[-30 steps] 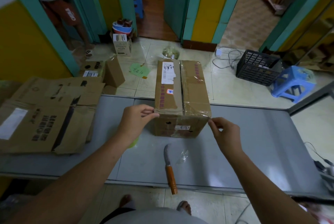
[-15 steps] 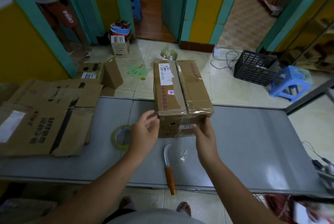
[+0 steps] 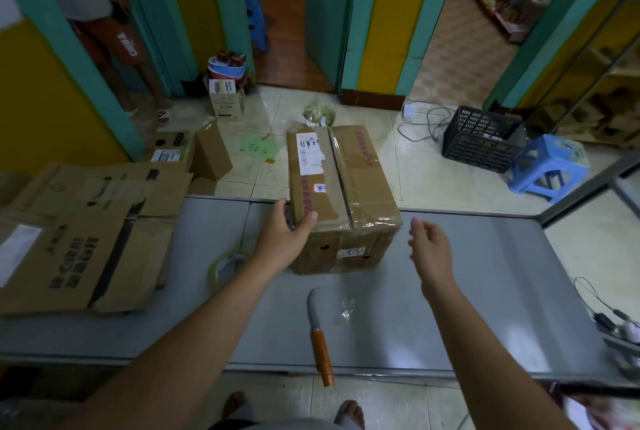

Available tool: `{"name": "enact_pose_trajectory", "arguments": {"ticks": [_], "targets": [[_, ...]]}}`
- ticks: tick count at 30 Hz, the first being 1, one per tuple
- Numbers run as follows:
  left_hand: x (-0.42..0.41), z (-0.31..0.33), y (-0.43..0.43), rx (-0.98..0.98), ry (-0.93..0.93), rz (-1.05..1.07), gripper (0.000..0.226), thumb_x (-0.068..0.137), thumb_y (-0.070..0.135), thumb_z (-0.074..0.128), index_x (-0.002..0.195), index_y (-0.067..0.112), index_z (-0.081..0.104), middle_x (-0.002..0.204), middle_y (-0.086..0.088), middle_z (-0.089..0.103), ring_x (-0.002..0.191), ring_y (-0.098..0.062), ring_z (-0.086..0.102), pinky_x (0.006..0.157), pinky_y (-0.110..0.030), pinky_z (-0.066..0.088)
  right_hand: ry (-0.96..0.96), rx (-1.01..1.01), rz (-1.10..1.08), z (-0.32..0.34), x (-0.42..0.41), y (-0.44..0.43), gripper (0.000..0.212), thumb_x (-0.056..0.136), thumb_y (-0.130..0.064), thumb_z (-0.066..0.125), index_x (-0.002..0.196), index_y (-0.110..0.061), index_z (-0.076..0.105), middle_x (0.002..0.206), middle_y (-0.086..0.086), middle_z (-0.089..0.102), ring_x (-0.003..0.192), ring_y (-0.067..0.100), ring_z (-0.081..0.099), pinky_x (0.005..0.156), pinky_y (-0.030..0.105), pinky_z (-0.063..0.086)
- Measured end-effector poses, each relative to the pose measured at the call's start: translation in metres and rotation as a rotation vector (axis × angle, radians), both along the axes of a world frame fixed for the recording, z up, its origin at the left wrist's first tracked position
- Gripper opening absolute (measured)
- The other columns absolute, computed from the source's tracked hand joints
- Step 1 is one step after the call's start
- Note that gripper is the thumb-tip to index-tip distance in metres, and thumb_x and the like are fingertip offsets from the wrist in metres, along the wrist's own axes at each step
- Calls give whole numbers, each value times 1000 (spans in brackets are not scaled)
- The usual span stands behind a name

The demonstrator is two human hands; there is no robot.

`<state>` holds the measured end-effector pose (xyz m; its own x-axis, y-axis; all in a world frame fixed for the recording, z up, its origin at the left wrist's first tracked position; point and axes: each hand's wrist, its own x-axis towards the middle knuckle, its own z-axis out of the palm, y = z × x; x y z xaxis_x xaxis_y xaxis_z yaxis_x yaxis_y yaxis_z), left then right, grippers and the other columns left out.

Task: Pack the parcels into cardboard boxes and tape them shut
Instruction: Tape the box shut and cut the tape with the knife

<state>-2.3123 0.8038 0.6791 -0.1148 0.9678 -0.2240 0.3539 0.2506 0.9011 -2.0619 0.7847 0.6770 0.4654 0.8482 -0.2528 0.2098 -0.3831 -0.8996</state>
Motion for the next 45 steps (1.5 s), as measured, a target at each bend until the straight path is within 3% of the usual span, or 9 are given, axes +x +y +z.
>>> {"name": "enact_pose_trajectory", "arguments": {"ticks": [7, 9, 15, 21, 25, 28, 33, 37, 45], "targets": [[-8, 29, 50, -31, 144, -184, 22, 101, 19, 58, 122, 26, 63, 109, 7, 69, 101, -14, 66, 77, -28, 49, 13, -50, 261, 15, -27, 26, 21, 99, -23, 63, 112, -9, 70, 95, 3, 75, 92, 26, 72, 72, 31, 53], [-20, 45, 69, -38, 226, -267, 24, 98, 22, 58, 121, 30, 65, 108, 7, 72, 98, -14, 68, 80, -33, 52, 153, -78, 219, 7, -35, 5, 36, 97, -22, 69, 130, -13, 59, 105, 9, 76, 91, 23, 73, 79, 35, 56], [-15, 62, 111, -73, 580, -485, 61, 80, 39, 51, 137, 20, 64, 138, -12, 58, 131, -36, 51, 112, -42, 40, 401, -84, 304, -3, -64, -29, 14, 100, -11, 63, 111, -14, 73, 102, 17, 77, 96, 26, 74, 83, 33, 58], [-23, 20, 94, 84, 400, -139, 78, 94, 40, 69, 161, 26, 32, 167, -7, 21, 154, -32, 25, 124, -52, 32, -153, 82, 192, 16, 4, 7, 31, 99, -35, 66, 77, -14, 75, 72, 3, 76, 67, 18, 73, 66, 42, 58], [-16, 1, 15, 74, 59, 174, 98, 90, 53, 76, 165, 18, 23, 166, -10, 26, 153, -27, 31, 123, -47, 33, -321, 184, 67, 25, 51, 62, 39, 95, -42, 71, 123, -15, 68, 118, 2, 71, 106, 17, 65, 99, 43, 54], [7, -2, -29, -65, -158, 230, 93, 92, 44, 77, 164, 17, 25, 158, -2, 43, 140, -19, 48, 109, -32, 41, -237, 25, 197, 19, 59, 100, 67, 96, -49, 70, 148, -10, 52, 146, 10, 56, 135, 28, 53, 104, 38, 47], [22, -1, -17, 33, -221, 212, 73, 96, 43, 73, 157, 24, 40, 139, 9, 58, 111, -2, 59, 96, -26, 45, -122, 55, 196, 4, 48, 95, 50, 93, -39, 74, 131, -9, 62, 121, 7, 66, 111, 24, 63, 85, 33, 50], [-3, 3, 14, 38, -135, 156, 71, 99, 46, 68, 160, 26, 40, 152, 7, 53, 135, -13, 53, 111, -35, 44, -85, 156, 58, 6, 37, 34, 49, 89, -44, 79, 124, -13, 64, 110, -3, 69, 101, 14, 68, 82, 30, 55], [-22, 21, 86, 125, -99, -90, 41, 104, 24, 64, 145, 30, 62, 138, 10, 55, 128, -10, 51, 98, -21, 43, -13, 280, -59, 3, -11, -78, 38, 90, -27, 80, 126, -19, 67, 114, -8, 72, 106, 4, 68, 86, 20, 57]]}}
